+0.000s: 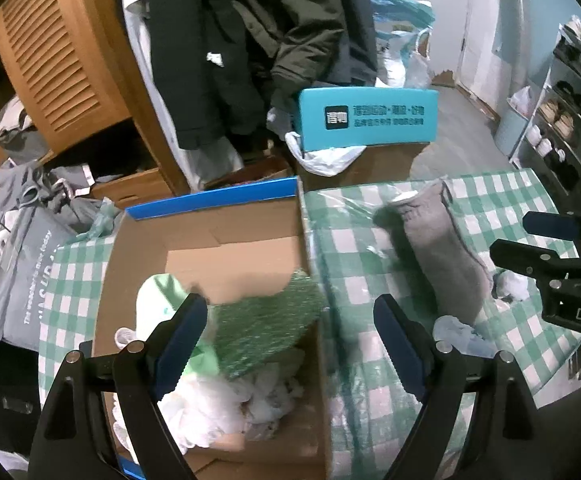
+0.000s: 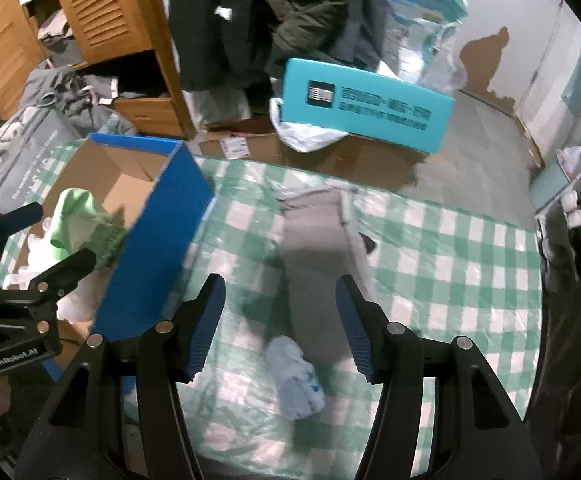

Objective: Organize soft objects
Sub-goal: 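Move both tools back from the box over the table items, then close the right tool on the small grey cloth while the left tool approaches the white bag bundle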

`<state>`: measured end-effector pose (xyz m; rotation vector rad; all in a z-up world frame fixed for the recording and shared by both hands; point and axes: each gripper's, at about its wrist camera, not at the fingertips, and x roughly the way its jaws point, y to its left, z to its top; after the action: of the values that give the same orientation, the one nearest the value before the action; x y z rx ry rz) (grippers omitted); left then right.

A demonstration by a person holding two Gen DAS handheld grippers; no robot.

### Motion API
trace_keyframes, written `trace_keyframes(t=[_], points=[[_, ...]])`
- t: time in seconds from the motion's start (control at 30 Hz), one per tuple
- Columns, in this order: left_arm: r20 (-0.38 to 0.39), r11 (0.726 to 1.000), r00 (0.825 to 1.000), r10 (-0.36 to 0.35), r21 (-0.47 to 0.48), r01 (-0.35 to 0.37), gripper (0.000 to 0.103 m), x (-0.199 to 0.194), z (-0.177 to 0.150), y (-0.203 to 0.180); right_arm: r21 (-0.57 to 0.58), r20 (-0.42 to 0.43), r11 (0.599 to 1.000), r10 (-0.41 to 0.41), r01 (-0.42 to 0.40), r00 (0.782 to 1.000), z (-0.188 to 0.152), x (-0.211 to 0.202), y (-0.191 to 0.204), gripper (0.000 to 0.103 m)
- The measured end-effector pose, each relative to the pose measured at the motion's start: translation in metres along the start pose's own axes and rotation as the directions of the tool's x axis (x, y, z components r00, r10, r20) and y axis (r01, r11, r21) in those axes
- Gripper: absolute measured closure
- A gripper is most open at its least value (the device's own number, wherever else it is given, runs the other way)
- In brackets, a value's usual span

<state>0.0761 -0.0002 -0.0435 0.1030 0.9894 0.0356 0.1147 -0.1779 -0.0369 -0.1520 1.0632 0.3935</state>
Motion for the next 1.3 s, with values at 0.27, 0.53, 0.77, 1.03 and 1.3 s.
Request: trace_keyframes(t=[0.27,0.53,0.77,1.03,1.3], points=[[-0.032,0.999,0.999,-0.026,0.022,0.027,0.016,0.007,0.002,-0.027,0.038,-0.014,0.999,-0.020,0.021,1.000,-0.017,-0.002,-0.031,0.045],[-0.075,0.998,0.997,-0.033,0.050,0.037,0.016,0.022,0.001,-0.056,0.089,-0.033,0.995,-0.041,0.044,0.999,-0.033,0.001,-0.062,0.044],[-0.127,0.995,0.991,-0.041,0.082,0.052,0.016,0.037,-0.006,-0.078,0.126,-0.055,0.989,-0.077,0.083,0.995,-0.046,0.006,-0.088,0.044],[-0.169,0.994,0.985,-0.043,0.094,0.060,0.016,0.051,-0.010,-0.095,0.170,-0.090,0.981,-0.079,0.093,0.993,-0.057,0.016,-0.108,0.044],[-0.224,0.992,0.972,-0.065,0.095,0.088,0.016,0.066,-0.016,-0.105,0.195,-0.117,0.975,-0.084,0.106,0.990,-0.063,0.025,-0.120,0.044]])
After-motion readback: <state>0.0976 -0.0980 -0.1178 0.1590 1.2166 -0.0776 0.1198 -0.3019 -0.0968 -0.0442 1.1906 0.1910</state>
